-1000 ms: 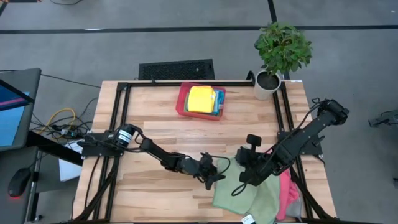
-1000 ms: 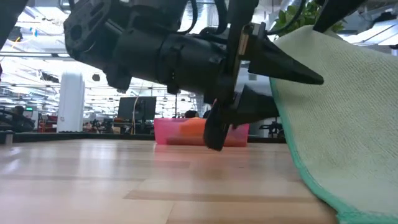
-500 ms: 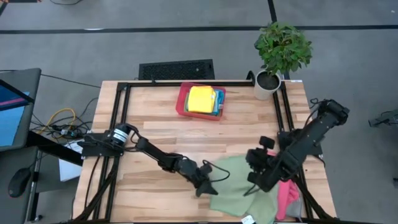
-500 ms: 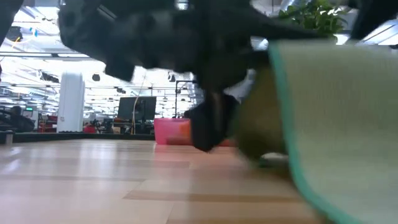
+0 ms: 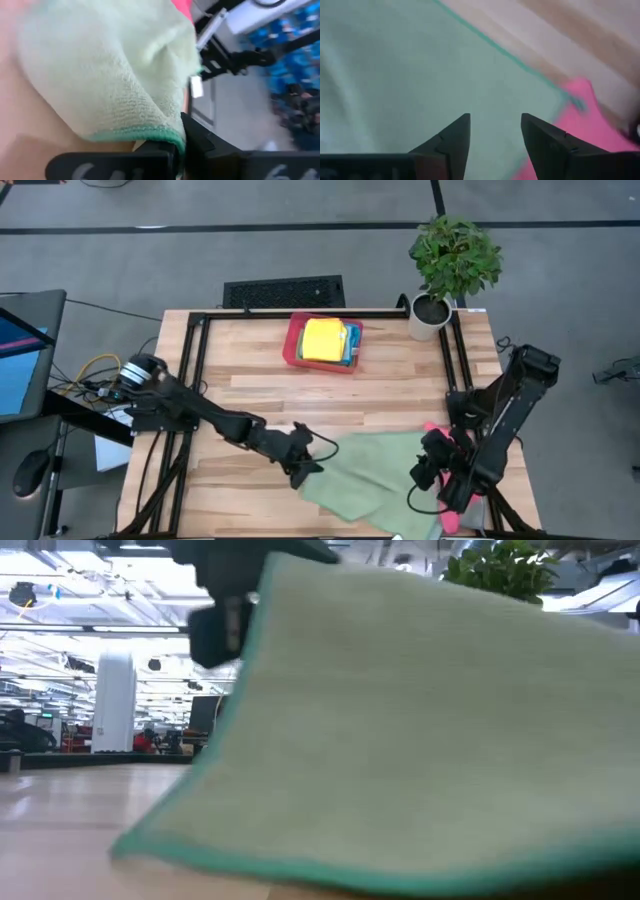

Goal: Fold microfiber towels
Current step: Fold the green microfiber cloth

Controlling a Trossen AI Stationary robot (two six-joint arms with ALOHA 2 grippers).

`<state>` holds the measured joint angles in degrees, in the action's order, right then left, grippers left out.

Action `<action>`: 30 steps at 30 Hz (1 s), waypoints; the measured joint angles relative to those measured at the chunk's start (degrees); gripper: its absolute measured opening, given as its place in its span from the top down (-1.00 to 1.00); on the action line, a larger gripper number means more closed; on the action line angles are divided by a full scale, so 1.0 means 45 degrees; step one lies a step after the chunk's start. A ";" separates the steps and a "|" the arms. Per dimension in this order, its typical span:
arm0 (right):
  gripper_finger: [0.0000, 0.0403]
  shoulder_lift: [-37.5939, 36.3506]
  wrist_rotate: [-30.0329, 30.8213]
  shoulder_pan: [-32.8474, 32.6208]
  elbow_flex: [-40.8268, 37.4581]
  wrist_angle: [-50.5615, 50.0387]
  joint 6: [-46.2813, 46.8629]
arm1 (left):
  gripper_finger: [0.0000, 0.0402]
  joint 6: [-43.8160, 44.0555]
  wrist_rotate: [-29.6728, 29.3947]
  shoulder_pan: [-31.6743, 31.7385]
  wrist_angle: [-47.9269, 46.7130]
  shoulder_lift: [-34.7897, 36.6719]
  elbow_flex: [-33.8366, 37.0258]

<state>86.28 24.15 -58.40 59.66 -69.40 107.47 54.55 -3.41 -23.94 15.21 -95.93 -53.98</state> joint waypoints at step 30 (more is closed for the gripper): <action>-0.02 0.3316 -0.1073 0.1004 -0.0420 0.4000 0.1350 | 1.00 0.0477 -0.3082 -0.1101 -0.6868 0.2092 -0.0005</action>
<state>101.20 19.32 -53.88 57.77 -51.40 113.55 56.70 -17.28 -28.89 -15.70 -86.52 -54.00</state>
